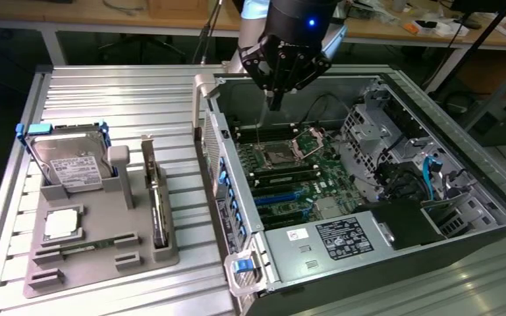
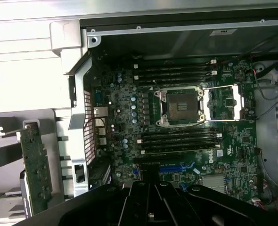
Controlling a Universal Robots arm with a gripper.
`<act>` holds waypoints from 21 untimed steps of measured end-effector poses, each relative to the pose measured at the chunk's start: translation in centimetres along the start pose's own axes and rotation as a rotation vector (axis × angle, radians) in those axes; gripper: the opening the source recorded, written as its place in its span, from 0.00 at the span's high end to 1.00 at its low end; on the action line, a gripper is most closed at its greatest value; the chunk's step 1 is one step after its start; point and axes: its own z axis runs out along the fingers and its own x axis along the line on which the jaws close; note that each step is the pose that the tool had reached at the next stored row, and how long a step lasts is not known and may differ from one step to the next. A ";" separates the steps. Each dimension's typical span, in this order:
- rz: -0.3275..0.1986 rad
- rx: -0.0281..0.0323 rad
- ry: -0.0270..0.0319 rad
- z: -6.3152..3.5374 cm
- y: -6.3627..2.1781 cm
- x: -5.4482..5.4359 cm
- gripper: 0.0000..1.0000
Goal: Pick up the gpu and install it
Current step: 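Reach for the gpu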
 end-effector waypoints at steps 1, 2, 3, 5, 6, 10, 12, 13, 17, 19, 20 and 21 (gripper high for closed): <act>0.000 0.0000 0.0000 0.00 0.00 0.0 0.89; 0.000 0.0000 0.0000 0.00 -0.01 0.1 0.89; 0.000 0.0000 0.0000 0.00 -0.01 0.1 0.89; 0.000 0.0000 0.0000 -0.01 -0.01 0.2 0.89; 0.000 0.0000 0.0000 -0.01 -0.02 0.2 0.89; 0.000 0.0000 0.0000 -0.01 -0.02 0.3 0.89; 0.000 0.0000 0.0000 -0.01 -0.03 0.4 0.89; 0.000 0.0000 0.0000 -0.01 -0.03 0.4 0.89; 0.000 0.0000 0.0000 -0.01 -0.04 0.5 0.89; 0.000 -0.0001 0.0000 -0.01 -0.04 0.6 0.89; 0.000 0.0000 0.0000 -0.01 -0.04 0.6 0.89; 0.000 0.0000 0.0000 -0.02 -0.05 0.6 0.89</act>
